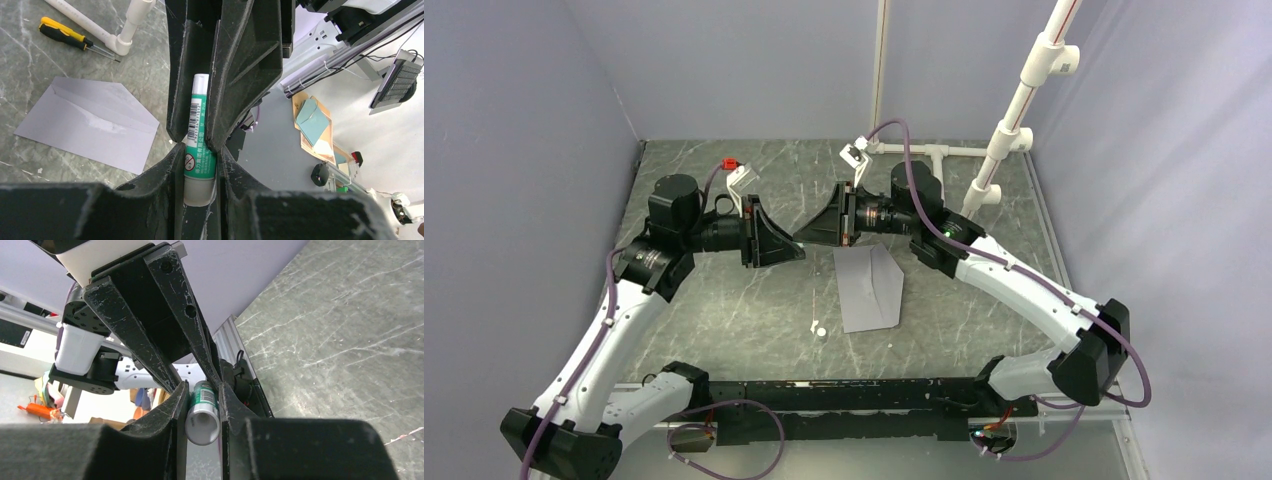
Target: Place the letter into the envelope and seal it
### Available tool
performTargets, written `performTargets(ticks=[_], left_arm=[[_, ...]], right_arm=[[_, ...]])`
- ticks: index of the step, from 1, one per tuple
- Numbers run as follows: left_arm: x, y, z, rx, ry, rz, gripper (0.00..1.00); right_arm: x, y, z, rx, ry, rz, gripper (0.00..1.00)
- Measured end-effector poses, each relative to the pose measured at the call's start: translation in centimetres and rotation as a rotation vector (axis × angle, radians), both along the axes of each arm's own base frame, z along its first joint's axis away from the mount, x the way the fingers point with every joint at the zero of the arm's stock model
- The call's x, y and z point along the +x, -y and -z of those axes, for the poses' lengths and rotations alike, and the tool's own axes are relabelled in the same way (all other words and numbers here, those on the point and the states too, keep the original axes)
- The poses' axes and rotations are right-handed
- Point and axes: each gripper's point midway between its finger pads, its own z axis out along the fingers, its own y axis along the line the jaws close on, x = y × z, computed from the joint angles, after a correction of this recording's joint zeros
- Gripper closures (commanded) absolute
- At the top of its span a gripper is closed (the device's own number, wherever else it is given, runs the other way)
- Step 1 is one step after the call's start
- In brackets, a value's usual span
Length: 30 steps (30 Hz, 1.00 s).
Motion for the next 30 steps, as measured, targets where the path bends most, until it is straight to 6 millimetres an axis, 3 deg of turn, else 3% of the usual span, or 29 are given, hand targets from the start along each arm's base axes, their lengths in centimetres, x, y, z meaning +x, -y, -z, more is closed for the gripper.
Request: performTargets(ticks=[7, 12, 17, 19, 23, 24, 28, 30], left_arm=[[0.1, -0.1, -0.1, 0.004, 0.010, -0.015, 0.53], [0.1, -0.3, -0.2, 0.004, 0.017, -0.032, 0.44], [-0.1, -0.3, -0.5, -0.002, 0.020, -0.031, 0.55], [-0.1, -0.3, -0.6, -0.006, 0.013, -0.031, 0.65], [-0.4, -0.1, -0.9, -0.019, 0.013, -0.015, 0.96], [-0.5, -0.1, -1.0, -0.021, 0.022, -0.006, 0.97], [-0.6, -0.1, -1.0, -0.022, 0.026, 0.004, 0.98], [-0.5, -0.1, -0.9, -0.021, 0.025, 0.001, 0.98]], right_arm=[[0.1, 0.1, -0.2, 0.000, 0.005, 0.022, 1.00], [-0.2, 0.7, -1.1, 0.014, 0.018, 0.033, 1.00], [-0.4, 0.9, -1.6, 0.024, 0.024, 0.033, 1.00], [-0.4, 1.0, -1.5, 0.023, 0.023, 0.033, 1.00], [-0.1, 1.0, -1.5, 0.021, 0.022, 0.042, 1.00], [-0.1, 1.0, -1.5, 0.022, 0.020, 0.042, 1.00], [-0.1, 1.1, -1.4, 0.023, 0.014, 0.041, 0.65], [-0.1, 1.0, -1.4, 0.028, 0.016, 0.037, 0.56]])
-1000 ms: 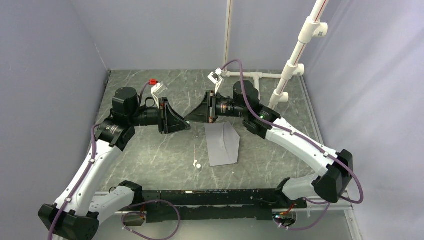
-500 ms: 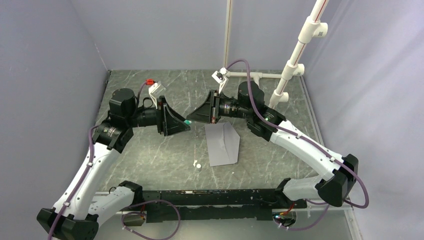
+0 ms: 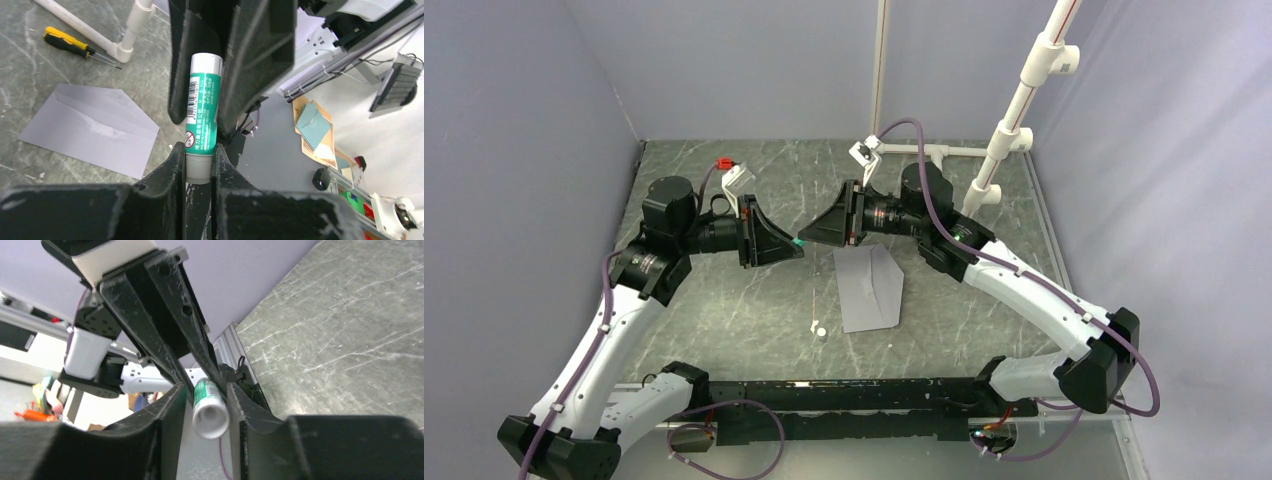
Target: Place the letter into the envelope and seal it
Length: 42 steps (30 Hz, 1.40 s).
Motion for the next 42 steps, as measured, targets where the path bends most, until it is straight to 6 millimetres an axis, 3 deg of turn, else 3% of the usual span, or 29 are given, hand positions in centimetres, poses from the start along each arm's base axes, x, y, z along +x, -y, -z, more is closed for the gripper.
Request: performTargets(ticks=[6, 13, 23, 27, 30, 37, 41, 42], left_arm=[[0.5, -0.1, 0.2, 0.007, 0.000, -0.031, 0.98], [0.3, -0.1, 0.2, 0.006, 0.001, -0.018, 0.97], [-0.3, -0.2, 0.4, 0.008, 0.007, 0.022, 0.98], [-0.4, -0.3, 0.5, 0.012, 0.009, 0.029, 0.97], [-0.4, -0.3, 0.6, 0.016, 0.014, 0.032, 0.98], [-0.5, -0.4, 0.7, 0.020, 0.023, 0.032, 0.98], [-0.5, -0.4, 0.8, 0.021, 0.019, 0.032, 0.98], [-0.6, -0.4, 0.8, 0.021, 0.019, 0.032, 0.94]], right_arm=[[-0.8, -0.4, 0.7, 0.004, -0.003, -0.069, 0.56], [-1.0, -0.7, 1.2, 0.002, -0.009, -0.108, 0.76], [-1.4, -0.7, 1.5, 0.001, -0.020, -0.145, 0.82], [-1.4, -0.8, 1.6, 0.000, -0.022, -0.151, 0.65], [-1.5, -0.9, 1.5, 0.004, -0.029, -0.160, 0.61], [-1.7, -1.0, 1.6, 0.007, -0.027, -0.169, 0.77], [-1.7, -1.0, 1.7, 0.006, -0.023, -0.169, 0.99], [-1.7, -1.0, 1.7, 0.005, -0.022, -0.169, 1.00]])
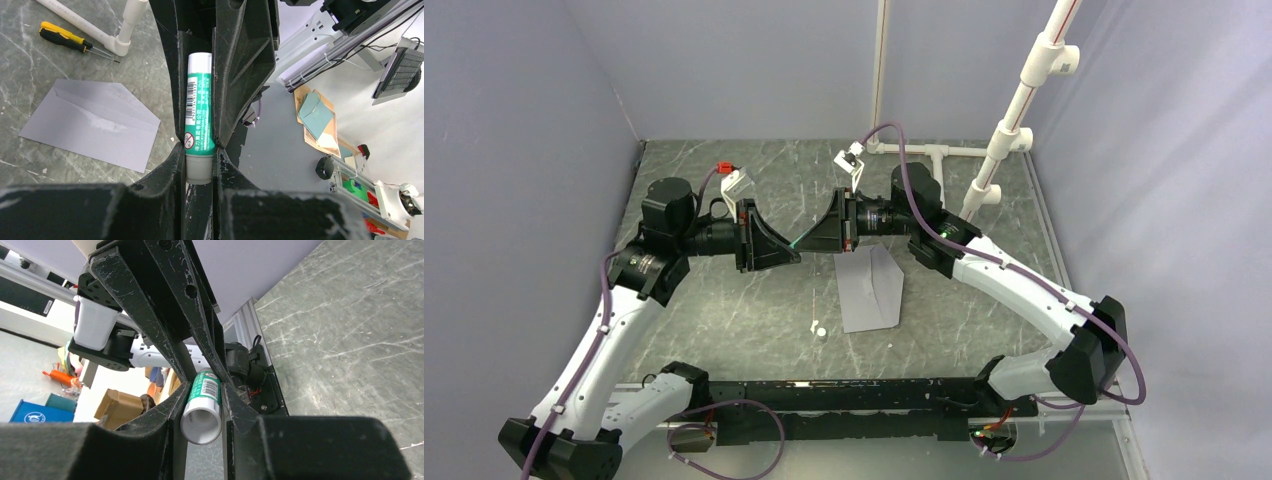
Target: Place the letter into the envelope and seal it
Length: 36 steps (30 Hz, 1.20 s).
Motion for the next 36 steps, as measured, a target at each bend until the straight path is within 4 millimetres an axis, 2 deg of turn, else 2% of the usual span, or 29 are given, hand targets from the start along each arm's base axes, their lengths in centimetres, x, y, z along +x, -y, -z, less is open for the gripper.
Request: performTargets(ticks=[1, 2, 4, 6, 8, 10, 15, 19, 21, 24, 27, 31, 34, 36], left_arm=[[0.0, 0.0, 0.0, 0.000, 0.001, 0.000, 0.81], [0.0, 0.0, 0.0, 0.001, 0.002, 0.000, 0.60], [0.2, 0.0, 0.1, 0.005, 0.012, -0.009, 0.30], [0.6, -0.1, 0.4, 0.017, 0.019, -0.029, 0.13], [0.9, -0.2, 0.7, 0.029, 0.013, -0.053, 0.07], [1.2, -0.4, 1.1, 0.040, 0.015, -0.082, 0.07], [1.0, -0.9, 2.6, 0.054, -0.003, -0.130, 0.10], [1.7, -1.0, 3.4, 0.048, -0.053, -0.187, 0.25], [2.6, -0.8, 4.1, 0.039, -0.104, -0.225, 0.33], [4.5, -0.3, 5.7, 0.018, -0.205, -0.274, 0.49], [7.3, 0.7, 9.3, 0.019, -0.360, -0.333, 0.60], [10.9, 2.3, 15.4, 0.083, -0.553, -0.402, 0.66], [12.2, 4.0, 19.2, 0.150, -0.646, -0.421, 0.73], [13.2, 5.3, 20.6, 0.179, -0.678, -0.421, 0.77]], right_arm=[[0.0, 0.0, 0.0, 0.000, 0.001, 0.001, 1.00], [0.1, 0.0, 0.0, -0.001, 0.004, 0.003, 1.00], [0.3, 0.0, 0.1, -0.003, 0.016, 0.017, 1.00], [0.6, 0.0, 0.1, -0.006, 0.039, 0.042, 1.00], [1.5, 0.2, 0.8, -0.028, 0.074, 0.101, 1.00], [2.5, 0.8, 2.1, -0.079, 0.104, 0.181, 1.00], [7.2, 3.9, 6.6, -0.289, 0.197, 0.470, 1.00], [10.0, 7.6, 11.7, -0.511, 0.258, 0.672, 1.00], [10.3, 9.4, 14.2, -0.619, 0.278, 0.734, 1.00], [10.0, 10.8, 17.2, -0.742, 0.295, 0.773, 1.00], [9.4, 11.8, 20.2, -0.849, 0.304, 0.793, 1.00], [8.5, 13.3, 23.5, -0.947, 0.300, 0.809, 1.00], [8.3, 14.5, 25.3, -0.990, 0.296, 0.828, 1.00], [8.1, 14.8, 26.3, -0.998, 0.293, 0.834, 1.00]])
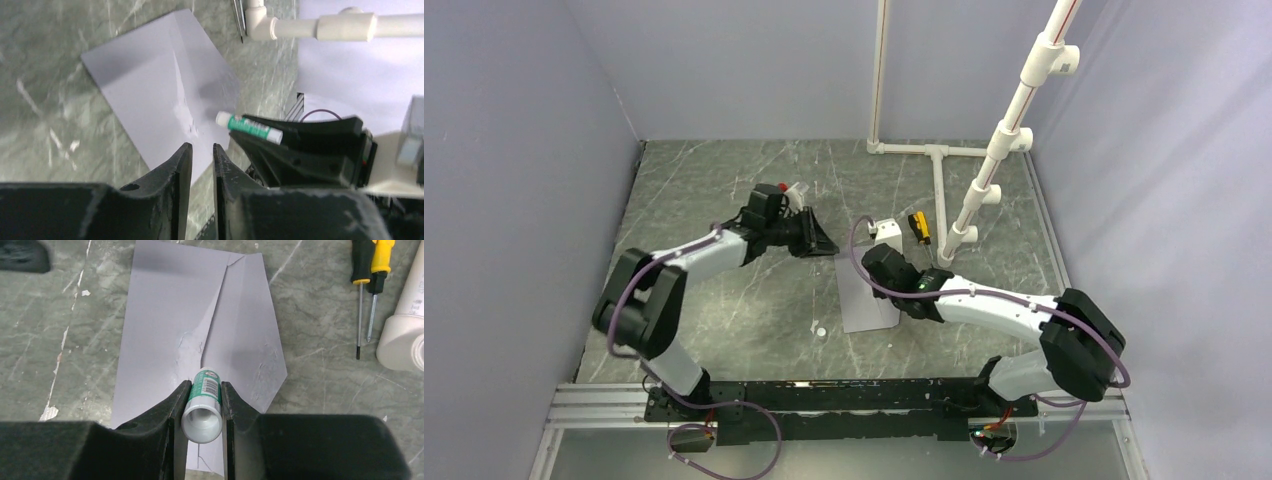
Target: Place the letter into the envelope and seal it
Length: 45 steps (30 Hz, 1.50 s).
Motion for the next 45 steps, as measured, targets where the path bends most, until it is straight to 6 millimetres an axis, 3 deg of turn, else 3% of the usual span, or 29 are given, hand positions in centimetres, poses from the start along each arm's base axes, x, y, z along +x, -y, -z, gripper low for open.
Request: performTargets(ticks=[7, 18, 24, 37, 41, 45], left_arm=[[2.7, 3.8, 3.8, -0.004, -0.035, 0.020, 0.82], [2.4, 5.1, 10.2, 0.101, -0.114, 0.002, 0.92], [2.3, 5.0, 10.8, 0.137, -0.110, -0.016, 0.96], [2.3, 5.0, 10.8, 0.151, -0.111, -0.017, 0.98], [2.3, 5.1, 10.8, 0.156, -0.113, -0.018, 0.98], [2.3, 5.1, 10.9, 0.156, -0.117, -0.018, 0.98]], right_arm=[[0.5, -0.7, 1.2, 0.040, -0.010, -0.012, 1.00], [0.3, -1.6, 3.7, 0.052, -0.043, -0.053, 1.00], [0.5, -1.9, 4.8, 0.038, -0.051, -0.063, 1.00], [3.0, -2.7, 5.0, 0.038, 0.034, -0.006, 1.00], [3.0, -2.6, 5.0, 0.041, 0.037, -0.006, 1.00], [1.7, -2.3, 5.0, 0.059, 0.054, -0.046, 1.00]])
